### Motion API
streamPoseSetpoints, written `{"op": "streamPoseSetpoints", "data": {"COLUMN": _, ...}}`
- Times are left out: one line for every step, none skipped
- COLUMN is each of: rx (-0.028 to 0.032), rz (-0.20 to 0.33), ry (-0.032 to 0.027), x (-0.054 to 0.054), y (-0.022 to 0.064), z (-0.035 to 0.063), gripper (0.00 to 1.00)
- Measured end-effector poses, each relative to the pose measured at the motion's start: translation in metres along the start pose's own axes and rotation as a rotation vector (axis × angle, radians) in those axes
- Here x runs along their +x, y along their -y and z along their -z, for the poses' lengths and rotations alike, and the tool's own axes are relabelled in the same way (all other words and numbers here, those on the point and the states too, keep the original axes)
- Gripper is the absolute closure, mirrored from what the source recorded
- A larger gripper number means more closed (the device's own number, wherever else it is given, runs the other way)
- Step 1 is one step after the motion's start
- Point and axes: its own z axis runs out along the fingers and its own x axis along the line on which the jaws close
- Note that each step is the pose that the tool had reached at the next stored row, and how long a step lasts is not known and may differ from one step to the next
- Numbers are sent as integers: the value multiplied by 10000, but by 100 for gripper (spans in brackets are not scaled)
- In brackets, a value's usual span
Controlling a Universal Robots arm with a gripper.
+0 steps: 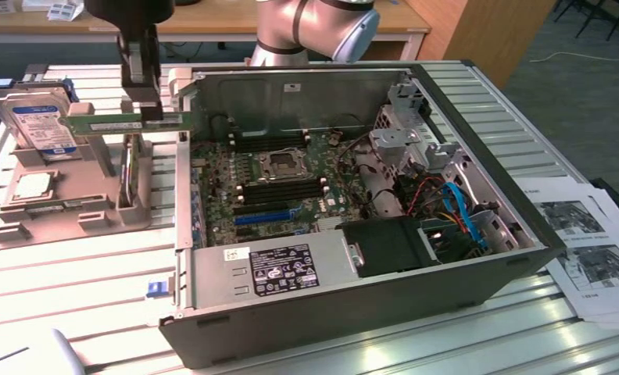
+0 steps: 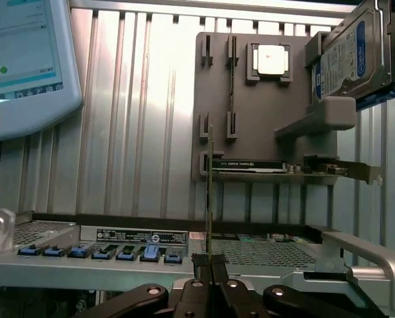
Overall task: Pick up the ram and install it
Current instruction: 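Pick up the ram and move it above insertion slot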
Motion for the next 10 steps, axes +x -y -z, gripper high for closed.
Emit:
{"op": "streamPoseSetpoints", "data": {"rx": -7, "rz": 1, "ry": 0, "x": 1, "y": 31, "z": 2, "gripper": 88}}
{"op": "streamPoseSetpoints", "data": {"rx": -16, "rz": 0, "ry": 0, "x": 2, "y": 64, "z": 5, "gripper": 88}}
{"op": "streamPoseSetpoints", "data": {"rx": -27, "rz": -1, "ry": 0, "x": 4, "y": 98, "z": 7, "gripper": 88}}
{"op": "streamPoseSetpoints", "data": {"rx": -38, "rz": -2, "ry": 0, "x": 5, "y": 133, "z": 10, "gripper": 88}}
{"op": "streamPoseSetpoints", "data": {"rx": -50, "rz": -1, "ry": 0, "x": 7, "y": 169, "z": 13, "gripper": 88}}
{"op": "streamPoseSetpoints", "data": {"rx": -60, "rz": 0, "ry": 1, "x": 10, "y": 207, "z": 15, "gripper": 88}}
{"op": "streamPoseSetpoints", "data": {"rx": -71, "rz": -1, "ry": 2, "x": 12, "y": 244, "z": 17, "gripper": 88}}
{"op": "streamPoseSetpoints", "data": {"rx": -84, "rz": -3, "ry": 2, "x": 14, "y": 286, "z": 20, "gripper": 88}}
{"op": "streamPoseSetpoints", "data": {"rx": -93, "rz": -2, "ry": 2, "x": 16, "y": 323, "z": 22, "gripper": 88}}
{"op": "streamPoseSetpoints", "data": {"rx": -103, "rz": -2, "ry": 2, "x": 19, "y": 362, "z": 25, "gripper": 88}}
